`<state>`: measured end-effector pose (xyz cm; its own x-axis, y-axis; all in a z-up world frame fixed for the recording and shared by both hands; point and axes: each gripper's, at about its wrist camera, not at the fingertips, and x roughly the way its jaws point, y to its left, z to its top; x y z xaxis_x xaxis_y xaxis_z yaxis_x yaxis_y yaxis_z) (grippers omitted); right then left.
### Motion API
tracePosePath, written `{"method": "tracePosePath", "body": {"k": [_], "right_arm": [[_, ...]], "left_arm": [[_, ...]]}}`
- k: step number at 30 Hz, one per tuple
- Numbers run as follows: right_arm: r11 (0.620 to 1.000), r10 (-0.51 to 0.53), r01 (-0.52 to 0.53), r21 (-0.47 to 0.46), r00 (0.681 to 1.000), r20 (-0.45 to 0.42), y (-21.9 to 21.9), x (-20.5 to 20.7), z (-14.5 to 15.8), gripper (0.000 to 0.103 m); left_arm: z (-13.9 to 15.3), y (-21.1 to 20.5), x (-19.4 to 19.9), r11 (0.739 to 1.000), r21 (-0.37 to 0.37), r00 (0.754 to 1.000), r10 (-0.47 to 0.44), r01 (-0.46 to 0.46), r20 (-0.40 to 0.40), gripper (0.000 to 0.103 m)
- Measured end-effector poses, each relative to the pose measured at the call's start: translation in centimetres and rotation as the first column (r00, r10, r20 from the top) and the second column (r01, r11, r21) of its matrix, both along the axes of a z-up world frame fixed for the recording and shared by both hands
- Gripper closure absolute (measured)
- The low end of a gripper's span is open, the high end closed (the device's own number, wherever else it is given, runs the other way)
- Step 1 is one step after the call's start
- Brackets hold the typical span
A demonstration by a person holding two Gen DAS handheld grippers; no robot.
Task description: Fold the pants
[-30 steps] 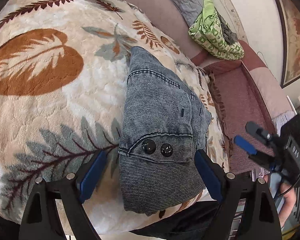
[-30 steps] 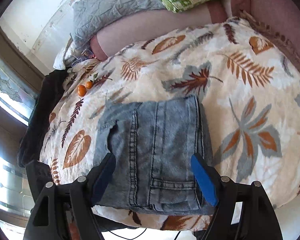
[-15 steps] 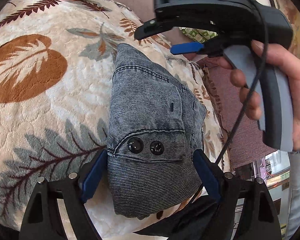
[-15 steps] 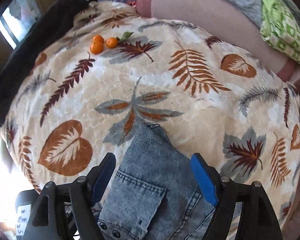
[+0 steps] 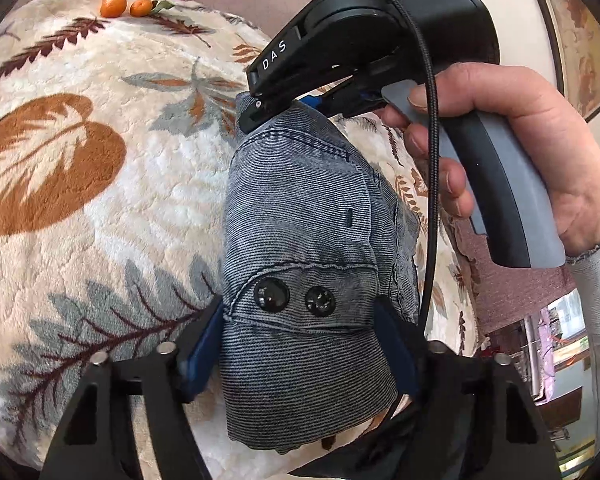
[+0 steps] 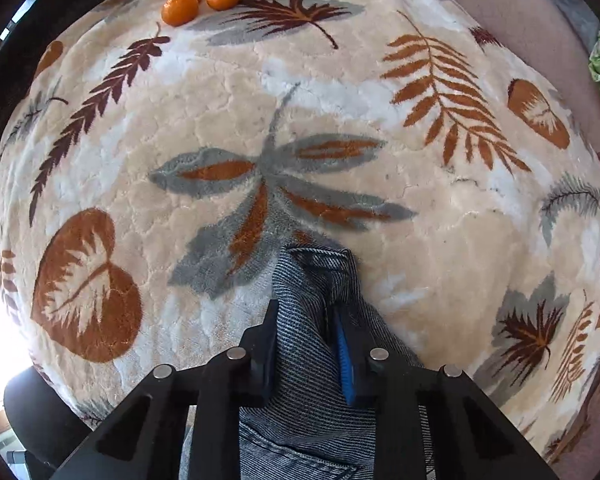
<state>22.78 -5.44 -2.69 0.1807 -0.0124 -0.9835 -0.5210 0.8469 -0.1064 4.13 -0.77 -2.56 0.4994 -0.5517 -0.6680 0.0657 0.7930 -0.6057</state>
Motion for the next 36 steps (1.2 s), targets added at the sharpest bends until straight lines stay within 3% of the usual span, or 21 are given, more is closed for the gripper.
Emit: {"method": "tracePosePath", "body": {"k": [4,7,9,11,12,15,17,19,23,24,25,26,29,31,34,36], "right_arm": [[0.999,-0.001,-0.004,0.040,0.992,0.127,-1.1,-1.1,2.8,0.086],[0.995,-0.031,0.010,0.096,0.975,0.221,-1.9,-1.8,5.0,0.091],[0.990,-0.052,0.018,0.140,0.969,0.240,-1.9,-1.5,5.5,0.091],[0.985,-0.086,0.046,0.168,0.968,0.237,-2.7,-0.9,4.6,0.091],[0.982,-0.109,0.069,0.176,0.968,0.228,-2.9,-0.6,3.9,0.088],[0.954,-0.211,0.154,0.256,0.954,0.213,-4.4,-0.1,3.1,0.052],[0.933,-0.258,0.182,0.311,0.939,0.225,-5.8,-0.4,3.9,0.052],[0.912,-0.306,0.212,0.351,0.922,0.239,-7.7,-1.1,5.2,0.051],[0.876,-0.319,0.206,0.436,0.925,0.204,-10.8,-4.1,6.8,0.050],[0.871,-0.324,0.208,0.446,0.925,0.200,-11.5,-5.1,6.6,0.043],[0.868,-0.332,0.220,0.445,0.924,0.189,-12.1,-5.9,5.8,0.032],[0.873,-0.338,0.239,0.425,0.925,0.173,-12.8,-6.6,4.6,0.028],[0.895,-0.338,0.279,0.348,0.933,0.121,-14.8,-8.0,0.9,0.028],[0.874,-0.392,0.329,0.359,0.912,0.118,-16.4,-8.7,0.7,0.028],[0.839,-0.421,0.329,0.433,0.897,0.134,-17.7,-10.3,2.4,0.027],[0.855,-0.411,0.315,0.412,0.896,0.169,-17.9,-11.6,2.3,0.027]], "left_arm": [[2.0,-1.4,-0.6,0.997,0.079,0.994,-0.030,0.022,0.104,0.057],[3.3,-2.0,-1.5,0.993,0.113,0.984,-0.037,0.017,0.176,0.061],[3.3,-1.9,-1.5,0.994,0.109,0.984,-0.025,0.006,0.177,0.061],[2.3,-1.5,-1.0,0.995,0.096,0.992,-0.007,-0.006,0.128,0.058],[1.6,-1.2,-0.6,0.996,0.084,0.996,0.013,-0.020,0.089,0.052],[-0.9,0.2,0.4,0.999,-0.014,0.998,0.051,-0.051,-0.048,0.040],[-1.1,0.9,0.3,0.997,-0.057,0.996,0.047,-0.051,-0.077,0.039],[-0.6,1.3,-0.2,0.997,-0.037,0.996,0.063,-0.065,-0.066,0.038],[1.6,2.9,-2.1,0.988,-0.002,0.987,0.152,-0.152,0.044,0.032],[2.1,3.2,-2.4,0.984,0.002,0.982,0.176,-0.177,0.073,0.030],[2.4,3.5,-2.6,0.981,0.001,0.977,0.195,-0.196,0.092,0.028],[2.5,3.8,-2.6,0.978,-0.001,0.974,0.207,-0.208,0.095,0.027],[1.0,3.2,-1.5,0.987,0.040,0.988,0.153,-0.153,0.003,0.025],[-0.4,2.6,-1.3,0.990,0.058,0.990,0.134,-0.131,-0.049,0.025],[0.4,2.0,-1.9,0.984,0.115,0.991,0.131,-0.133,0.019,0.025],[0.4,2.1,-1.8,0.983,0.120,0.990,0.137,-0.140,0.028,0.025]]}}
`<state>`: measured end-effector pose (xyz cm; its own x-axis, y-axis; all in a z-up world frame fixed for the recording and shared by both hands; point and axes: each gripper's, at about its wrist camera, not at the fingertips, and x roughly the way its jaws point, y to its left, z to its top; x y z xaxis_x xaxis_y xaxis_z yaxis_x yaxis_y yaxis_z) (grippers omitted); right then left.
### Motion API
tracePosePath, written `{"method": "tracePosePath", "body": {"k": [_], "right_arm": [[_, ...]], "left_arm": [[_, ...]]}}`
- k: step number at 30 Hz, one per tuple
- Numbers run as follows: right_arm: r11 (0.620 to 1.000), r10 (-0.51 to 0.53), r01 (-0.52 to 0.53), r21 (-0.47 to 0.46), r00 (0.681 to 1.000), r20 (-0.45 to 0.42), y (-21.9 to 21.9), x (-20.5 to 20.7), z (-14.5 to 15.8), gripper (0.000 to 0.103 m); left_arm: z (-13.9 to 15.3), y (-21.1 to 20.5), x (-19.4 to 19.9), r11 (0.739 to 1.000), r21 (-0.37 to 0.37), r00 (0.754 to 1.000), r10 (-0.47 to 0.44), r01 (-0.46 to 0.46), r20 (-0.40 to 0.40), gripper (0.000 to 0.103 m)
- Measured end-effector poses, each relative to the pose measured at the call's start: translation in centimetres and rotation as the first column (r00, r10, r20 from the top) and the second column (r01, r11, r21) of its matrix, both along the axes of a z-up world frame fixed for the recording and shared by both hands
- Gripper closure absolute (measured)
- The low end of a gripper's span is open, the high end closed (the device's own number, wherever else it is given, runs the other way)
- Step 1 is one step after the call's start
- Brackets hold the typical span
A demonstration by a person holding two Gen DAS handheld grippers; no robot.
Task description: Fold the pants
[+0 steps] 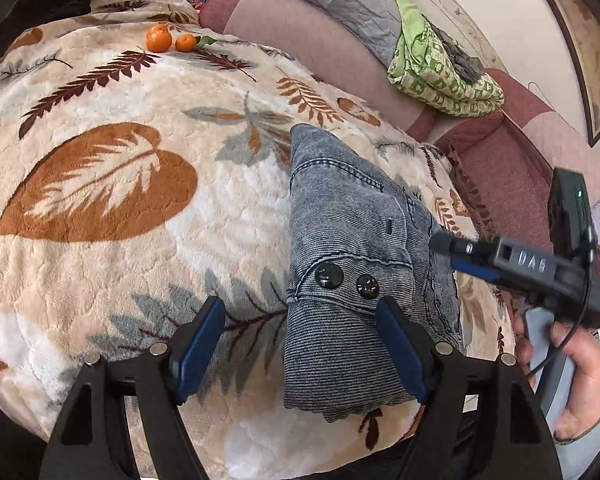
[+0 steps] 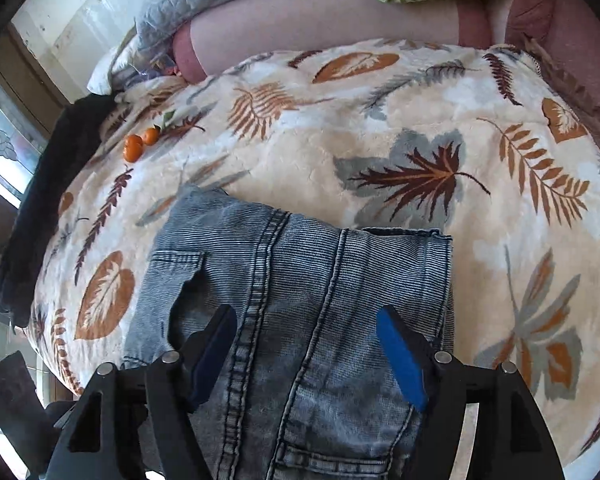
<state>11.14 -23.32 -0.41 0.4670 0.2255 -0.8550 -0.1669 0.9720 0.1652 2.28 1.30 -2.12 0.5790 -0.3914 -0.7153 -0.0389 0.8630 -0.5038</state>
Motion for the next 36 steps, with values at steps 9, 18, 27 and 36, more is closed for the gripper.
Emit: {"method": "tracePosePath", "body": {"k": [9,18,27,36], "right_arm": [[0.999,-0.032,0.031,0.022,0.999,0.038,-2.8,-4.1,-0.3,0.025],[0.998,-0.062,0.061,0.030,0.997,0.049,-4.4,-7.8,-1.2,0.015],[0.993,-0.109,0.109,0.050,0.994,-0.002,-5.6,-8.4,-2.8,0.008],[0.980,-0.188,0.174,0.099,0.971,0.148,-8.1,-8.2,1.8,0.008]], "left_arm": [[0.1,0.9,0.0,0.999,-0.017,0.999,0.038,-0.038,0.006,0.025],[0.1,0.4,0.0,0.997,0.065,0.999,0.047,-0.048,0.014,0.025],[0.4,0.0,-0.3,0.992,0.114,0.998,0.047,-0.051,0.034,0.024],[0.6,0.3,-0.3,0.991,0.113,0.997,0.063,-0.067,0.035,0.024]]}}
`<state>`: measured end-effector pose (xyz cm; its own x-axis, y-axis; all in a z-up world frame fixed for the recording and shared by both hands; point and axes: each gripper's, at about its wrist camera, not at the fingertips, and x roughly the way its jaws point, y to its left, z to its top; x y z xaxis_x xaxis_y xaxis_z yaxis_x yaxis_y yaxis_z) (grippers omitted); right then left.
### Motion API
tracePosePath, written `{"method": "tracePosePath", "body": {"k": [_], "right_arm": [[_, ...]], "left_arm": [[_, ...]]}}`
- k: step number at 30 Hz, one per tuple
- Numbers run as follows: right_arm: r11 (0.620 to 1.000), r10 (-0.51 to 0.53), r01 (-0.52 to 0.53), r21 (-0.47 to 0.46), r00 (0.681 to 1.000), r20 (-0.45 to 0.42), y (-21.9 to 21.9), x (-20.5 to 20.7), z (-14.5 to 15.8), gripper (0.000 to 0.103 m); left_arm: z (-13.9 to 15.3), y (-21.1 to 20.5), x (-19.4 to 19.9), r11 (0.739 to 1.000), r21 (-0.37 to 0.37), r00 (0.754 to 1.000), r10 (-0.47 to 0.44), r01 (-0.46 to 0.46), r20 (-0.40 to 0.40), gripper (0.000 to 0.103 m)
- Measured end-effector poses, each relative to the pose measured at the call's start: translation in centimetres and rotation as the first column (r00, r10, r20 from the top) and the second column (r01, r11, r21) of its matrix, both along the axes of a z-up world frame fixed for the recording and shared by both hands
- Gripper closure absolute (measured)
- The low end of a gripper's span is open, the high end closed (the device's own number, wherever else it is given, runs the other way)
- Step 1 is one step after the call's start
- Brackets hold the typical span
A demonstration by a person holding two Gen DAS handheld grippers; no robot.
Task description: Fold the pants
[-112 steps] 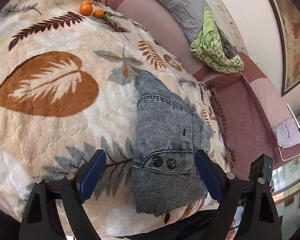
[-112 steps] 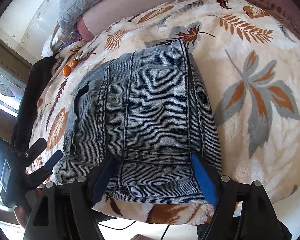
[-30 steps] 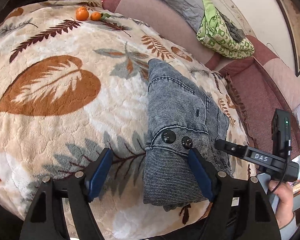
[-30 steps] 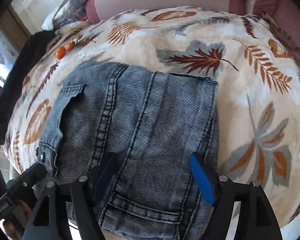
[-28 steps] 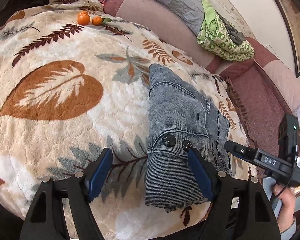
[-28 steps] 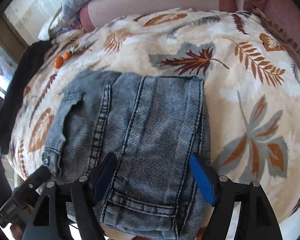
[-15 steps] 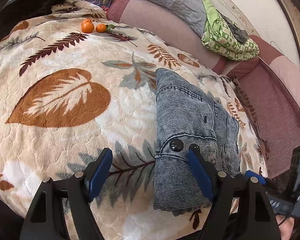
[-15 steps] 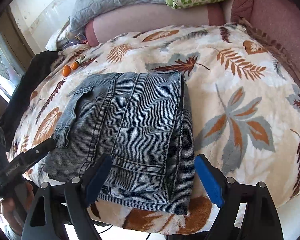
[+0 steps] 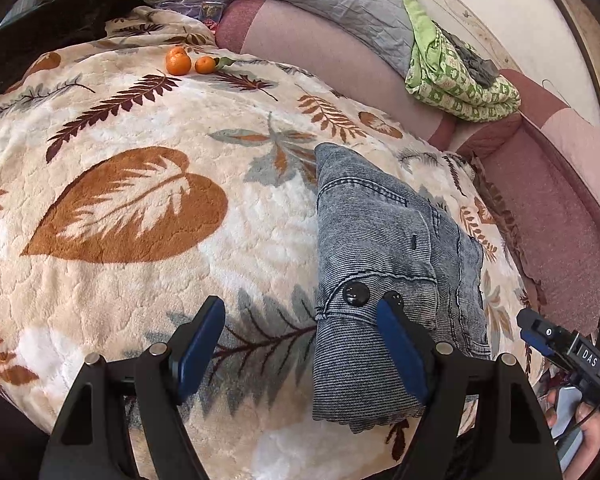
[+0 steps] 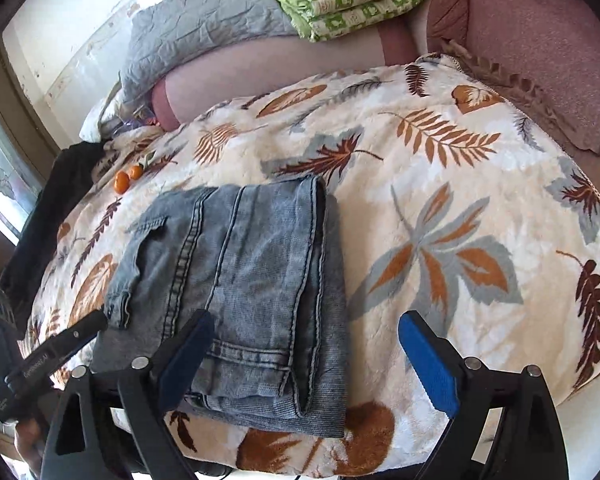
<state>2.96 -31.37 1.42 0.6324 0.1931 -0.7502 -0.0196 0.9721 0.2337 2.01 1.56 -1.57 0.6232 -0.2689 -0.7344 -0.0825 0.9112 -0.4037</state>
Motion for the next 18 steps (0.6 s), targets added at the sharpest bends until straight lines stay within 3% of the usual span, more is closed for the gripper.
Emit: {"method": "tracePosePath", "body": {"k": [6,9,18], "right_arm": [[1.000,-0.023,0.023,0.016,1.000,0.005,-0.6,0.4,-1.0,0.008],[0.999,-0.041,0.042,0.030,0.999,-0.032,-0.9,0.6,-2.4,0.008],[0.999,-0.027,0.028,0.046,0.999,-0.027,-0.9,0.7,-2.8,0.008]], "left_arm": [[-0.1,-0.1,0.0,1.000,0.007,1.000,0.003,-0.003,0.000,0.024],[-0.2,-0.2,0.1,1.000,0.014,1.000,0.006,-0.006,0.002,0.024],[-0.2,-0.5,0.1,1.000,0.025,1.000,0.009,-0.010,0.007,0.023]]}}
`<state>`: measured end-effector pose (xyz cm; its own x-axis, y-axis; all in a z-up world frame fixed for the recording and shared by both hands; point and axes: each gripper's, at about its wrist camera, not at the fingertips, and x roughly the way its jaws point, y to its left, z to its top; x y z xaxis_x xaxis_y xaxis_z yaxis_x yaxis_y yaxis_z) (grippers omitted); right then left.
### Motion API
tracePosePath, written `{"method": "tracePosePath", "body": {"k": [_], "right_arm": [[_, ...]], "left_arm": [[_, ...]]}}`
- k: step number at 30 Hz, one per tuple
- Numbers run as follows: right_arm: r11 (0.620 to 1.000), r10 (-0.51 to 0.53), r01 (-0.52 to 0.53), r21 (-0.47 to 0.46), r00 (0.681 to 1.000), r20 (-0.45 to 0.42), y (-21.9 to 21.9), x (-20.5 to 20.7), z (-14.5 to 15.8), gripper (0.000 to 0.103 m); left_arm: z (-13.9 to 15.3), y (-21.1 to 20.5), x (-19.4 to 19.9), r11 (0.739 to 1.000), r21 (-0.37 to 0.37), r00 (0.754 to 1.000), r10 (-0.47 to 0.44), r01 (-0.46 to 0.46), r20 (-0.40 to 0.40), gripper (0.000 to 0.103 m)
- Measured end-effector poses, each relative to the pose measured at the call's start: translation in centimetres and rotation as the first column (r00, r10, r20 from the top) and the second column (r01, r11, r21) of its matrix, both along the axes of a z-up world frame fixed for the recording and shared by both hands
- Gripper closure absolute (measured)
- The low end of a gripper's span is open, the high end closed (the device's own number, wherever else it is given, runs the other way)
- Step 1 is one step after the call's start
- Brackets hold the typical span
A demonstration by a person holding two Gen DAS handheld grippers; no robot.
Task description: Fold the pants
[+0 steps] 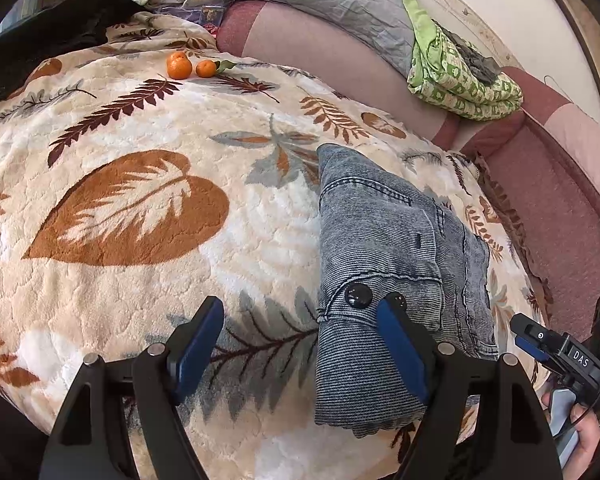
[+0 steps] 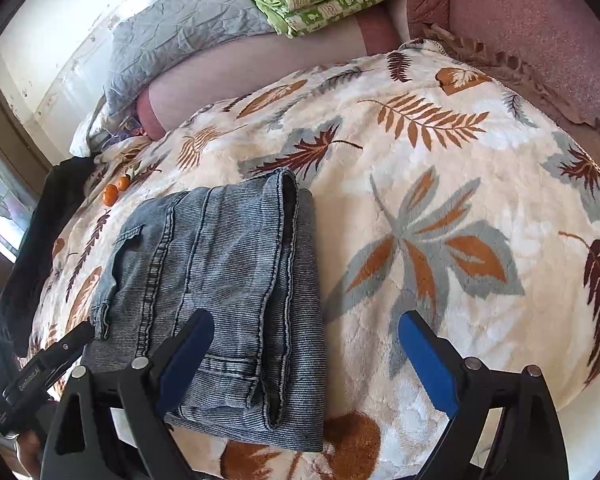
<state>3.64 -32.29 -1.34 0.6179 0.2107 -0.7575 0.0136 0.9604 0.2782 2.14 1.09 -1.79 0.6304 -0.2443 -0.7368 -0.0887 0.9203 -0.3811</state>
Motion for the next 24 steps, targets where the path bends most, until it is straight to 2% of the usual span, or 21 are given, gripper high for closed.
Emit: {"method": "tracePosePath", "body": {"k": [5,9,12,15,18,21,24], "right_arm": [[1.000,0.000,0.000,-0.003,1.000,-0.012,0.1,0.0,-0.2,0.008],[1.000,0.000,0.000,0.017,1.000,-0.031,-0.1,0.2,-0.4,0.008],[0.996,-0.012,0.019,0.092,0.998,-0.069,-1.0,0.7,-0.7,0.008],[0.976,-0.033,0.066,0.209,0.987,-0.158,-2.8,1.8,-1.8,0.008],[0.949,-0.014,0.085,0.305,0.974,-0.228,-3.8,3.0,-2.8,0.008],[0.945,0.043,0.035,0.325,0.972,-0.229,-3.4,4.1,-2.6,0.008],[0.938,0.100,-0.008,0.346,0.963,-0.249,-2.5,5.4,-2.8,0.008]], "left_arm": [[0.3,0.3,-0.1,1.000,-0.002,1.000,0.005,-0.005,0.008,0.023],[1.0,1.4,-0.6,0.999,-0.025,0.998,0.042,-0.041,0.044,0.023],[1.3,2.5,-0.8,0.996,-0.054,0.995,0.077,-0.074,0.058,0.023],[0.7,3.3,-0.4,0.991,-0.106,0.997,0.079,-0.076,0.023,0.023],[0.1,3.7,0.5,0.985,-0.170,0.999,0.038,-0.043,-0.035,0.023],[1.1,4.0,1.5,0.970,-0.242,0.999,0.005,-0.013,-0.033,0.023],[1.9,2.9,3.7,0.960,-0.271,0.995,-0.087,0.070,-0.049,0.022]]}}
